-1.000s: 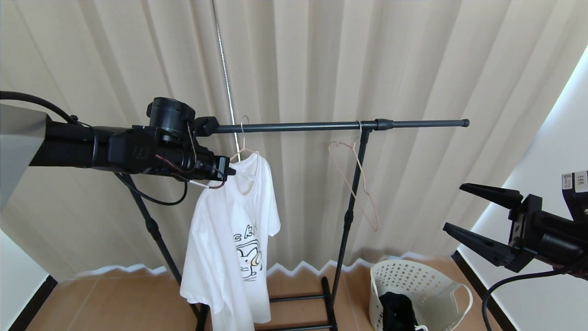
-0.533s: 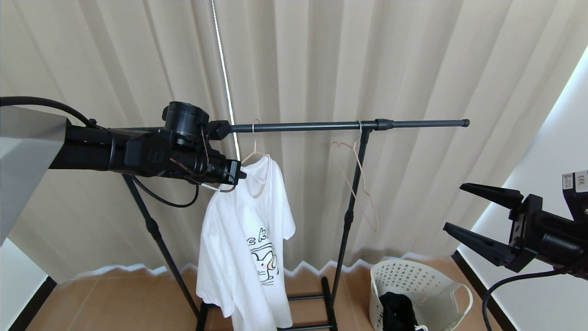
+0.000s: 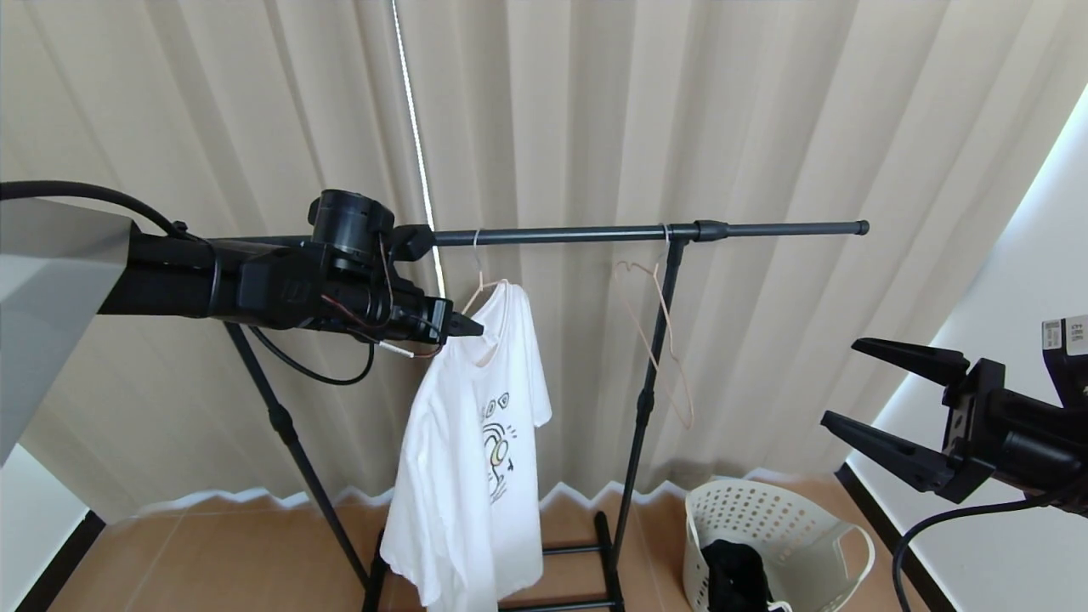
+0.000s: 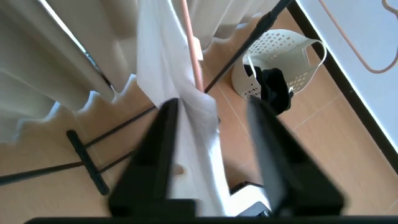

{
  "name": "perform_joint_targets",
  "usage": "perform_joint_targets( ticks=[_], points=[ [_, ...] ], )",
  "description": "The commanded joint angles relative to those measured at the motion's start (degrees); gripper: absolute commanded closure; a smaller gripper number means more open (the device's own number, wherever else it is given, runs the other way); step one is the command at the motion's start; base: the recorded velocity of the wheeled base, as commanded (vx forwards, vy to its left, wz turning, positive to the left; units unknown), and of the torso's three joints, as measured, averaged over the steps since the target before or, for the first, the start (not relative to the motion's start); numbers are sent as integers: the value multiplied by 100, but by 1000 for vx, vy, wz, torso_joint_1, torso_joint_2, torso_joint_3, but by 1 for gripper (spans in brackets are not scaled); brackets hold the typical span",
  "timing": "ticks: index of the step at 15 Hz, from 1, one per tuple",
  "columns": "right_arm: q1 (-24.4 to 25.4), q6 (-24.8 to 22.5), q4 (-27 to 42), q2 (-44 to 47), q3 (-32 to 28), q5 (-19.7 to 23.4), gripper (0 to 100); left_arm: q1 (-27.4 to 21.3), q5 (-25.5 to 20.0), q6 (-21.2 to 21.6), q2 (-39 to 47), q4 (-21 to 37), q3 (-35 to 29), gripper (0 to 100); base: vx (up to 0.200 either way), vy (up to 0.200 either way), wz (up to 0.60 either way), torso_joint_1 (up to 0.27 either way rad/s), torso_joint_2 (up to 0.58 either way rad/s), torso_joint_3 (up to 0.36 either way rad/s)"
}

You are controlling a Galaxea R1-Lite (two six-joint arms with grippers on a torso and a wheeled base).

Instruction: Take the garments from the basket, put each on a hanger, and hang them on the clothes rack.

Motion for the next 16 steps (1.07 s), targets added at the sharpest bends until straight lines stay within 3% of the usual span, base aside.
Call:
perform_joint_targets(
  ticks=[1, 3, 6, 8, 9, 10, 11, 12, 14, 16],
  points=[
    [2, 3, -4, -64, 0, 2, 0, 1, 29, -1, -232, 35, 97, 0, 0, 0, 0, 0, 0, 0],
    [2, 108, 4, -310, -27, -68, 0, 1, 29, -10, -864, 61, 387, 0, 0, 0, 0, 0, 0, 0],
    [-68, 1101, 268, -1418, 26, -306, 0, 1, 143, 34, -2183, 61, 1327, 0, 0, 0, 0, 0, 0, 0],
    [-323, 1523, 1165, -2455, 9, -314, 0, 1, 196, 25, -2939, 61, 1890, 0, 0, 0, 0, 0, 0, 0],
    [-666, 1787, 2421, -3474, -97, -314, 0, 1, 196, 34, -3607, 61, 2426, 0, 0, 0, 0, 0, 0, 0],
    [-771, 1796, 2949, -3843, -194, -323, 0, 1, 205, 34, -3897, 61, 2637, 0, 0, 0, 0, 0, 0, 0],
    [-982, 1796, 4100, -4626, -273, -332, 0, 1, 389, 34, -4547, 61, 3234, 0, 0, 0, 0, 0, 0, 0],
    [-1026, 1796, 4399, -4845, -273, -341, 0, 1, 477, 34, -4696, 61, 3392, 0, 0, 0, 0, 0, 0, 0],
    [-1114, 1778, 5208, -5830, 70, -350, 0, 9, 987, 43, -5567, -1, 4500, 0, 0, 0, 0, 0, 0, 0],
    [-1079, 1804, 5260, -6366, 439, -332, 0, 53, 987, -1, -6164, -1, 4975, 0, 0, 0, 0, 0, 0, 0]
  ],
)
